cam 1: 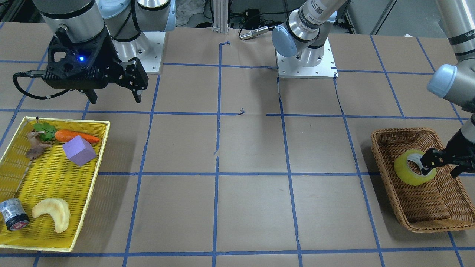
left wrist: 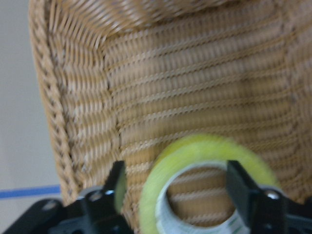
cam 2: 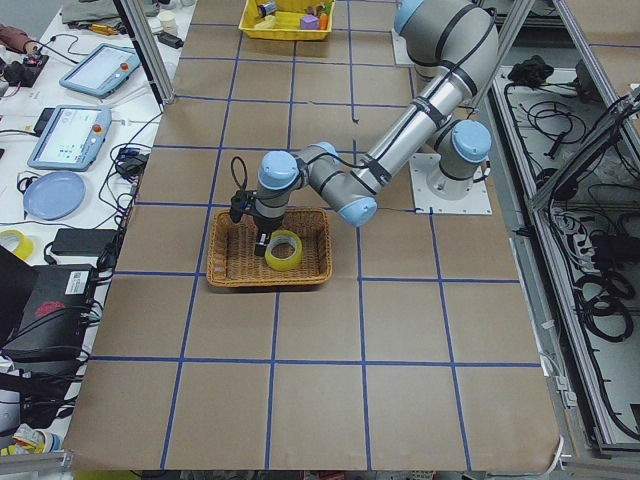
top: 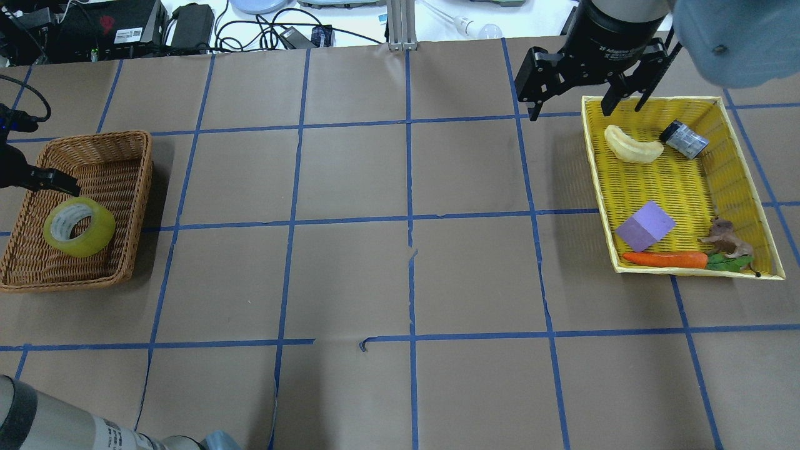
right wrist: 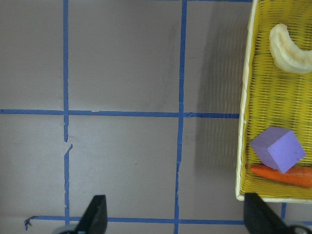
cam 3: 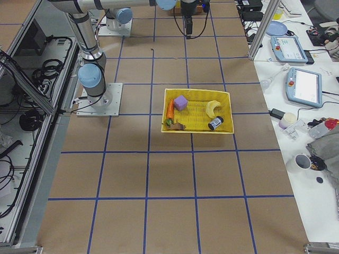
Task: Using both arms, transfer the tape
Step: 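Open the left gripper and lift it out of the basket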
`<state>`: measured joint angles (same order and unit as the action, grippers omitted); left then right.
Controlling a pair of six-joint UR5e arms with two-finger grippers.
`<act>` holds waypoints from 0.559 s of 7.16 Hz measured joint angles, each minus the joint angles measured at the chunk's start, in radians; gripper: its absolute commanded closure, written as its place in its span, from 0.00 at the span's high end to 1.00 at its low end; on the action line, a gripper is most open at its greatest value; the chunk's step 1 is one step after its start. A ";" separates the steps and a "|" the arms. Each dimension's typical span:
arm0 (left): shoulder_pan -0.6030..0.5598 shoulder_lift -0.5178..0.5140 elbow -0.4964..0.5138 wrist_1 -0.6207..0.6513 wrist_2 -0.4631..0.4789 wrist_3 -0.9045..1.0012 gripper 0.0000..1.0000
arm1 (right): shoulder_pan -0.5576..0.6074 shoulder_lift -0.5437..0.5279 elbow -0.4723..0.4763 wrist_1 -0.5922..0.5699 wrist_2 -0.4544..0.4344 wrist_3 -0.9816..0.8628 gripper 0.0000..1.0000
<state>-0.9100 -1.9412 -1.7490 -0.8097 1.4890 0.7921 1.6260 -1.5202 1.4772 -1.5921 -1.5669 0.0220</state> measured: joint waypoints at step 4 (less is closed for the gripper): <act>-0.221 0.131 0.017 -0.232 0.023 -0.339 1.00 | -0.001 -0.002 0.000 0.001 -0.002 -0.001 1.00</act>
<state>-1.1315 -1.8099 -1.7319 -1.0420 1.5123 0.4529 1.6250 -1.5221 1.4768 -1.5910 -1.5687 0.0208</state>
